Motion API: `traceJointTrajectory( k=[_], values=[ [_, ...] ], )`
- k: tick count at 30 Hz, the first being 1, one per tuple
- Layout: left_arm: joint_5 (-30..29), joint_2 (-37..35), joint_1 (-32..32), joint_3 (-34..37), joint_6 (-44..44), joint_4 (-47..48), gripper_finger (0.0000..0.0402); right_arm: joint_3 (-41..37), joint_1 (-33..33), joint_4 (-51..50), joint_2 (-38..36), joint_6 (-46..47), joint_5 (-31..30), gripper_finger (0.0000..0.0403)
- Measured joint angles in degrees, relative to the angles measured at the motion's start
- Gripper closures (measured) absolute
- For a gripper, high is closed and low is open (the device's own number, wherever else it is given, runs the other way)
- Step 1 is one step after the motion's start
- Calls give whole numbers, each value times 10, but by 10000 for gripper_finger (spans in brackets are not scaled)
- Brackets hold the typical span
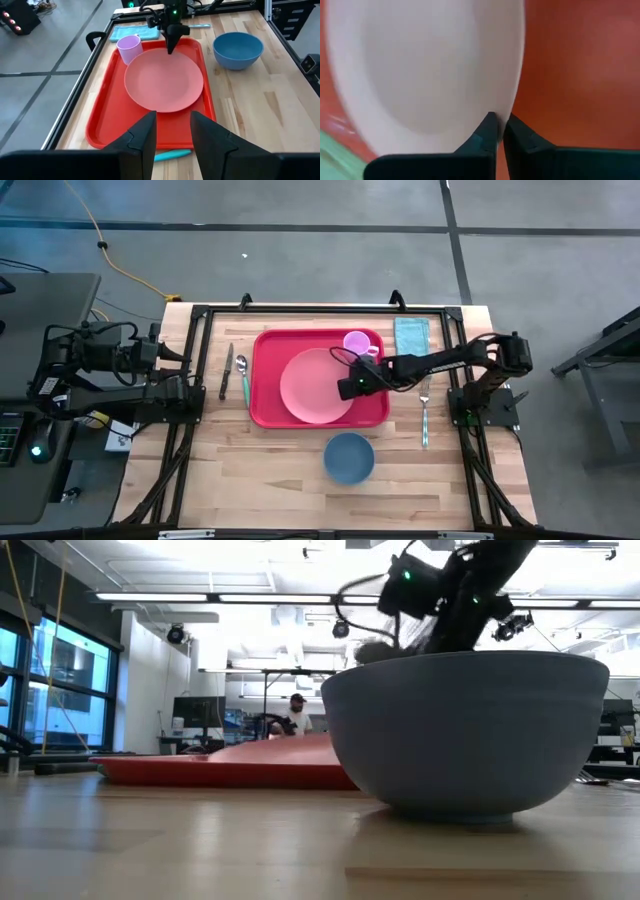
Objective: Set up tray
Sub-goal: Put the pink plate on the tray
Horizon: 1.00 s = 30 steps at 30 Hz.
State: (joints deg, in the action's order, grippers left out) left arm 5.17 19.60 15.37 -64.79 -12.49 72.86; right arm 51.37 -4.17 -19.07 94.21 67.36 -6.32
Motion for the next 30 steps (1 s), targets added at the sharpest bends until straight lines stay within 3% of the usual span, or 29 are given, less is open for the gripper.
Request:
traceJointTrajectory(
  k=[10, 20, 30],
  values=[
    [0, 0, 0, 0, 8, 0, 250, -43, -9, 24, -11, 14, 32, 402],
    [5, 0, 0, 0, 8, 0, 250, -47, -53, -27, -63, -4, 3, 403],
    [5, 0, 0, 0, 8, 0, 250, -47, -91, -53, -64, -44, 34, 403]
  ],
)
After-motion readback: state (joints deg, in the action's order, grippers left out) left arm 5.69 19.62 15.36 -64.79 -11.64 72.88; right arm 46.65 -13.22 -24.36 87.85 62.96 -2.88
